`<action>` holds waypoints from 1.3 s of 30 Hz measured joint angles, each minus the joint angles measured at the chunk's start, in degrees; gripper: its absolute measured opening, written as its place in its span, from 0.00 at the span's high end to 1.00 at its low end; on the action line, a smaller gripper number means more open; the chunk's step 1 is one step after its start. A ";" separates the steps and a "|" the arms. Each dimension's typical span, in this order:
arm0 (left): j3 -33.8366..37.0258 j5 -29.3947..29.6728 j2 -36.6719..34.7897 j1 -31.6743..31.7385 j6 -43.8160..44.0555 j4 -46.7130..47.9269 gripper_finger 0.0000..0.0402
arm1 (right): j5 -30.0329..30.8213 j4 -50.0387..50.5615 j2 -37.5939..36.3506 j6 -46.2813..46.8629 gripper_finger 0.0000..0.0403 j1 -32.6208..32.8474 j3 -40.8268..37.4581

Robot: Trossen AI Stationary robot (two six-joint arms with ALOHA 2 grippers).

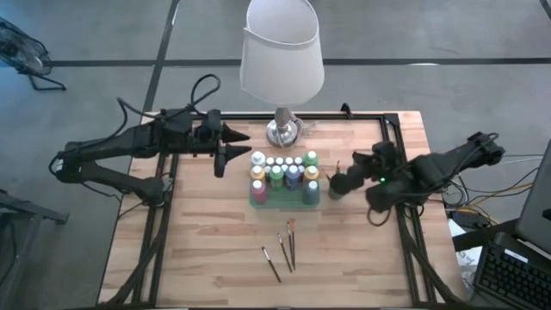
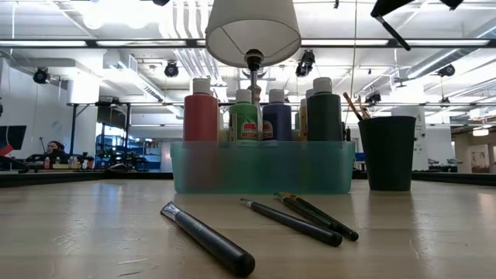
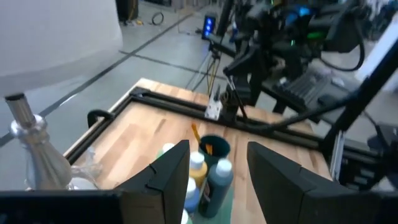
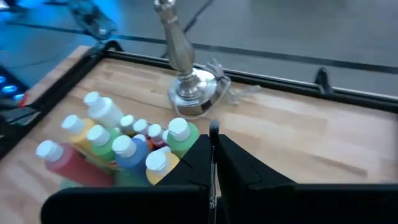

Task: Pick & Place Paint Supplies
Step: Put the black paint brush into the black cup

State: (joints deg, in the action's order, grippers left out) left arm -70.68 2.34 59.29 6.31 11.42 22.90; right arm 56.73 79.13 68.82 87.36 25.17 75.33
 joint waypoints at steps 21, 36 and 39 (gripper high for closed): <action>-0.02 7.20 1.28 0.00 5.13 -4.87 0.58 | -13.50 -53.12 -27.82 -49.38 0.98 -4.90 -31.49; -0.02 8.21 2.03 0.00 5.12 -7.07 0.58 | -22.69 -73.91 -37.56 -71.68 0.98 -16.41 -47.02; -0.02 8.40 2.03 0.00 4.59 -7.94 0.58 | -22.72 -76.97 -37.72 -74.86 0.98 -16.57 -50.01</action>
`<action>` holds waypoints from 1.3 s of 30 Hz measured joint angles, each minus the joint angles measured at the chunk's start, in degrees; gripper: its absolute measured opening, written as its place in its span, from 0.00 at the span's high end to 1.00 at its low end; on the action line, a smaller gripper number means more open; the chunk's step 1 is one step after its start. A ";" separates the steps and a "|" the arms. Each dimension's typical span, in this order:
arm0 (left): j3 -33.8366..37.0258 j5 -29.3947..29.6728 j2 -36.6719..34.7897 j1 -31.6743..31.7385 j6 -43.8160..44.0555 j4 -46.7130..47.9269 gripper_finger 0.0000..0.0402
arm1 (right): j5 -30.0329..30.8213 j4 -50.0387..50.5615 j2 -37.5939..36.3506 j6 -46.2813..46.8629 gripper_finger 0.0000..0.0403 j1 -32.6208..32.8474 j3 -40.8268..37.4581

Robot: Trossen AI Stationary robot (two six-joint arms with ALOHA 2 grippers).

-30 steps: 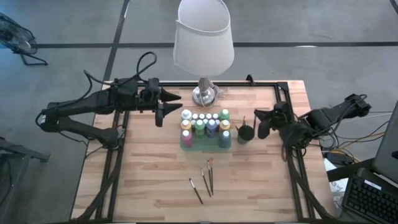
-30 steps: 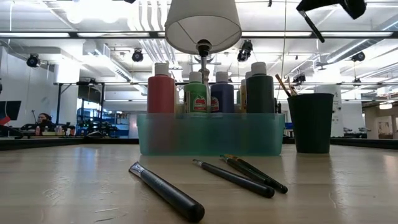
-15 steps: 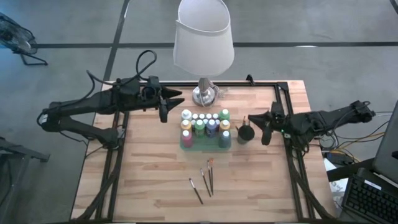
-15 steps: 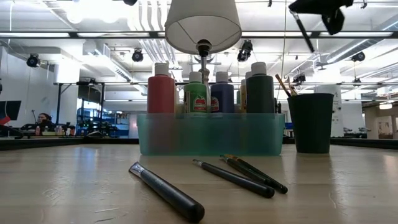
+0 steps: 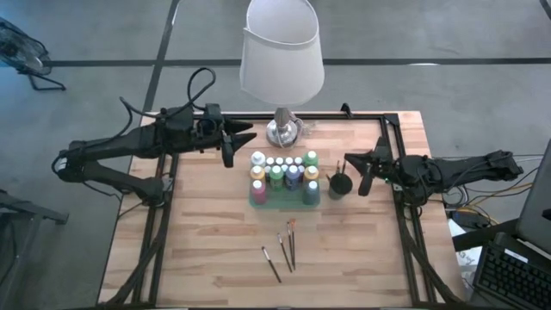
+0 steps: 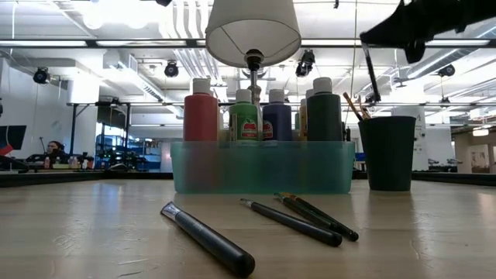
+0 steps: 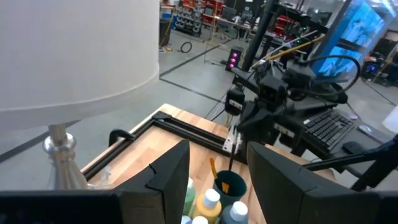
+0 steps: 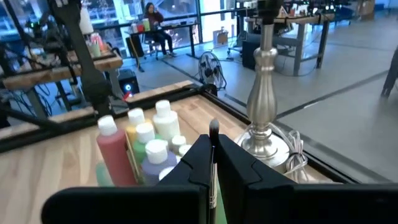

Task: Pick & Place Paint Supplies
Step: Put the black paint brush into the black cup

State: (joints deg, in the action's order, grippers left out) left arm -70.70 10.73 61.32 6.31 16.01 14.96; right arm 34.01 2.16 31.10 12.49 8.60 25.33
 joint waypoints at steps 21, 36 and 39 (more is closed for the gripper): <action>0.00 4.64 0.00 0.00 -0.90 -0.21 0.58 | -1.52 -7.16 0.16 -2.41 0.98 0.00 -6.85; 0.00 4.79 -0.02 -0.01 -0.86 -0.95 0.58 | -4.27 -7.07 6.10 0.34 0.98 0.00 -7.28; 0.00 4.77 -0.02 -0.02 -0.86 -0.92 0.58 | -4.94 -7.03 7.50 1.61 0.98 0.01 -7.95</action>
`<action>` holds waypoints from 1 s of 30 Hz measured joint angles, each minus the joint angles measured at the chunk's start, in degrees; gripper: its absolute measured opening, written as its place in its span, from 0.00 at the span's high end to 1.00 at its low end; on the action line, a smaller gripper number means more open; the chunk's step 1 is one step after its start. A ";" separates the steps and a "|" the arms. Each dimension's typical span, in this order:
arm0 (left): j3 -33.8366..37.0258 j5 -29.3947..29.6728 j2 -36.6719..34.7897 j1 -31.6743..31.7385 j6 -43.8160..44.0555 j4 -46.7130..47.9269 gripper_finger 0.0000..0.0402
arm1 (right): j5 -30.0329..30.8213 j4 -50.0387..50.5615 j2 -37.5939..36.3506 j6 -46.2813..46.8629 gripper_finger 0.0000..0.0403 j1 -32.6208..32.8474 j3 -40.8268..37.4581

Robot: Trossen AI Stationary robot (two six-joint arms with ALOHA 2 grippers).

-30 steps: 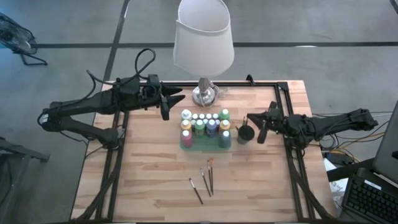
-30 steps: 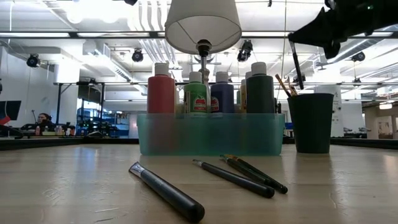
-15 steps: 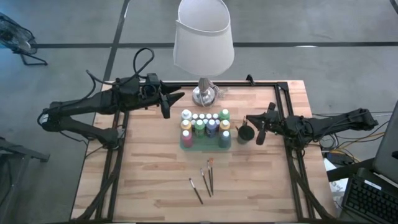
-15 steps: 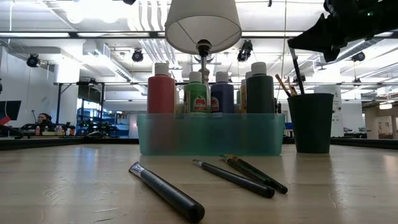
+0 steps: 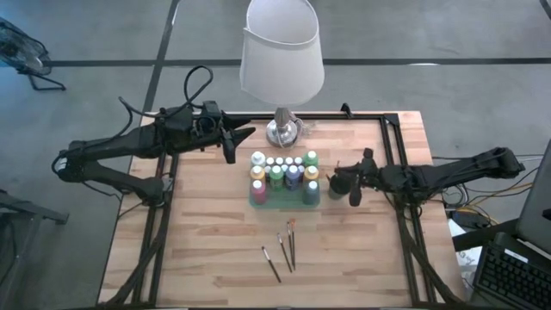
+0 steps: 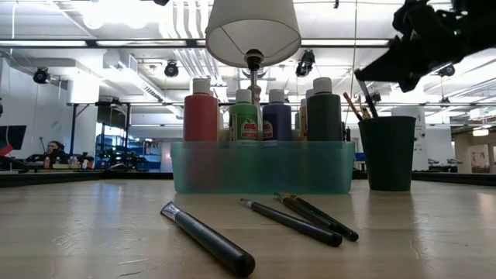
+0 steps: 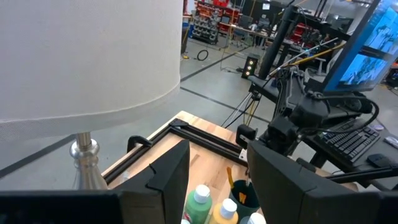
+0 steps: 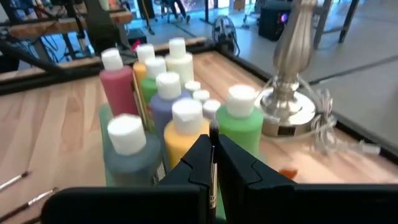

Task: Pick & Place Paint Supplies
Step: Put the black paint brush into the black cup

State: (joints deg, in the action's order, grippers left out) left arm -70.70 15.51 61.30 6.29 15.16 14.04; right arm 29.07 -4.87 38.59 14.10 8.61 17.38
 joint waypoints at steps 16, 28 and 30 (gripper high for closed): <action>0.00 0.02 0.00 0.00 0.04 0.02 0.58 | -0.62 -0.06 0.83 5.45 0.97 -0.01 -5.56; 0.00 0.02 0.00 0.01 0.04 0.04 0.58 | -0.58 0.10 0.85 5.45 0.82 -0.01 -5.97; 0.00 0.02 0.00 0.02 0.04 0.02 0.58 | -0.59 0.31 0.85 5.45 0.79 -0.01 -5.79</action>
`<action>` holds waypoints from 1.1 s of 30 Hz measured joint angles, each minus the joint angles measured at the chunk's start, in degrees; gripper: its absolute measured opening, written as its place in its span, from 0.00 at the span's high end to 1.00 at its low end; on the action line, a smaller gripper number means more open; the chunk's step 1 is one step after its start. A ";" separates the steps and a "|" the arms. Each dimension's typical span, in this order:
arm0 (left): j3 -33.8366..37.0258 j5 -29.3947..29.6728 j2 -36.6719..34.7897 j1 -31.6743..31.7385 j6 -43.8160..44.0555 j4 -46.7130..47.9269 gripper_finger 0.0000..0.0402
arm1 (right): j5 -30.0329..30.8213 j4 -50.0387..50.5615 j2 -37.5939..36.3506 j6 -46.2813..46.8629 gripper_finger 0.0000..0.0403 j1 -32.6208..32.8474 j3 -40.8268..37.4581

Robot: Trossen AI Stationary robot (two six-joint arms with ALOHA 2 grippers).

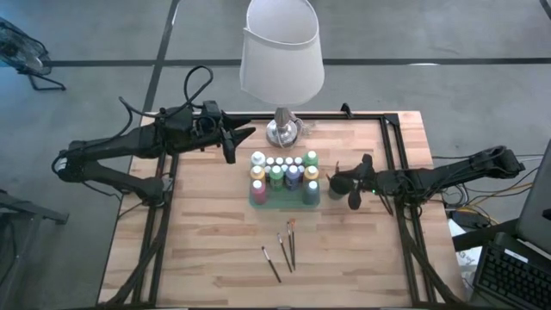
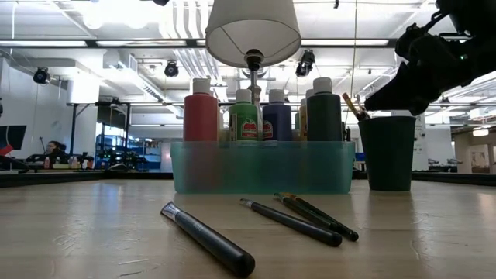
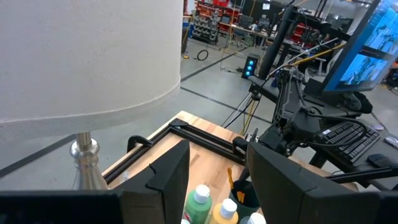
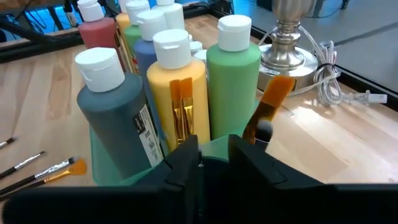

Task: Pick & Place Paint Supplies
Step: Put the black paint brush into the black cup

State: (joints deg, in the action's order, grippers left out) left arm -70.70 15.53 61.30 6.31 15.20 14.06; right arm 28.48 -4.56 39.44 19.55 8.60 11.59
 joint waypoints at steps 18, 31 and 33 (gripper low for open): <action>0.00 -0.52 0.00 -0.01 1.16 0.04 0.58 | 0.05 6.29 0.00 -8.02 0.54 -0.02 16.22; 0.00 -0.77 -0.02 -0.18 2.77 0.30 0.59 | 0.05 8.70 -0.04 -7.98 0.53 -0.02 31.50; 0.00 -1.05 -0.02 -0.84 3.94 1.13 0.59 | 0.04 8.70 -0.03 -7.75 0.55 -0.02 33.03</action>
State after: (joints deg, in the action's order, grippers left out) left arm -70.70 14.48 61.28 5.47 19.14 15.19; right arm 28.52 4.14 39.41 11.80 8.58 44.62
